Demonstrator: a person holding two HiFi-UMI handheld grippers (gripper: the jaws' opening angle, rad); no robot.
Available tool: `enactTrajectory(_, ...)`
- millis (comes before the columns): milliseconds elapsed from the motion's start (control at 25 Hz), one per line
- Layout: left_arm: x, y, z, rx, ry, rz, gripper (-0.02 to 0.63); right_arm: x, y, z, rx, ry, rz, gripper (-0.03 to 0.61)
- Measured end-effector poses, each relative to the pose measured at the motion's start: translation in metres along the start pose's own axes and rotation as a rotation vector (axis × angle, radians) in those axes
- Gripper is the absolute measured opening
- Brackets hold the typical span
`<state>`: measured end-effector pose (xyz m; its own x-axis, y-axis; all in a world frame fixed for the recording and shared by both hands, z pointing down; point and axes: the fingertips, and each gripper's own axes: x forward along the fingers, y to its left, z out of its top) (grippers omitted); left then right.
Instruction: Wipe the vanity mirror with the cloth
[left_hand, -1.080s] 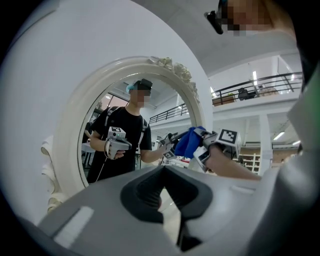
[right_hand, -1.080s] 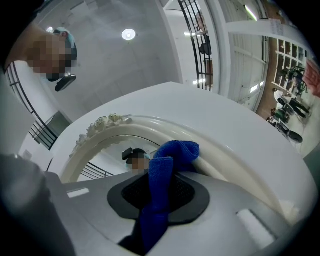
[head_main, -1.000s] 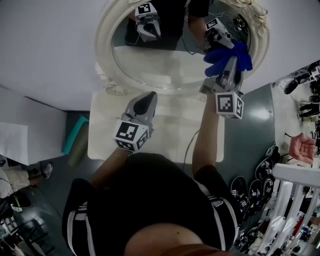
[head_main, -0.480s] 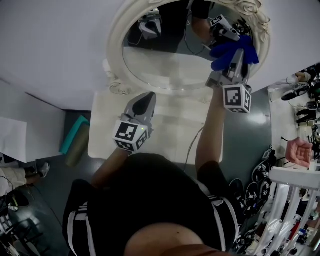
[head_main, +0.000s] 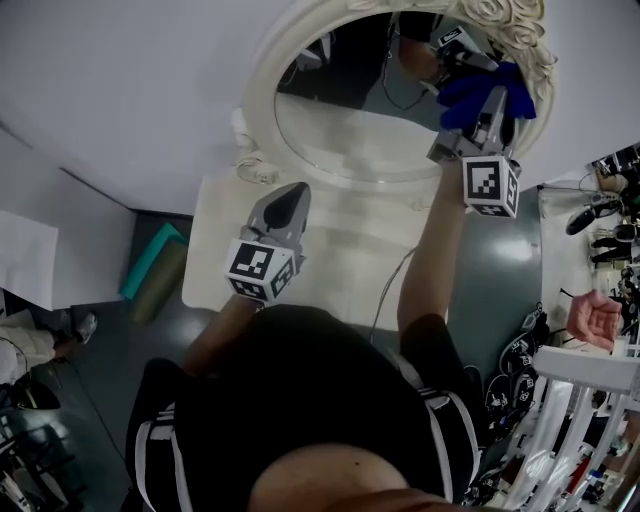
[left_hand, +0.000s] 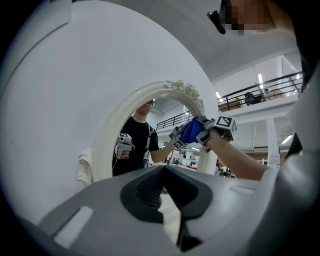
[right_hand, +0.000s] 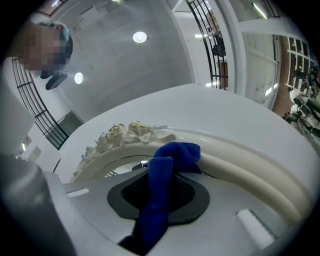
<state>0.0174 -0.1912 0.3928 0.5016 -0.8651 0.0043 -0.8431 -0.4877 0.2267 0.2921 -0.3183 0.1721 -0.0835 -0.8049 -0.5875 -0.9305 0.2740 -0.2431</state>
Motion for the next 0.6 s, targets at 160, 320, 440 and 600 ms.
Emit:
enactTrajectory(160, -0.011, 0.009, 0.006, -0.006, -0.006, 0.011, 0.011, 0.011, 0.017, 0.006, -0.017, 0.0, 0.011, 0.072)
enactTrajectory(320, -0.023, 0.018, 0.015, -0.011, -0.012, 0.022, 0.011, 0.024, 0.045, 0.015, -0.059, 0.0, 0.039, 0.072)
enactTrajectory(440, -0.028, 0.027, 0.016, -0.017, -0.014, 0.034, 0.011, 0.035, 0.07, 0.012, -0.103, 0.012, 0.077, 0.072)
enactTrajectory(600, -0.036, 0.041, 0.014, -0.029, -0.023, 0.049, 0.011, 0.043, 0.104, -0.001, -0.177, 0.023, 0.11, 0.072)
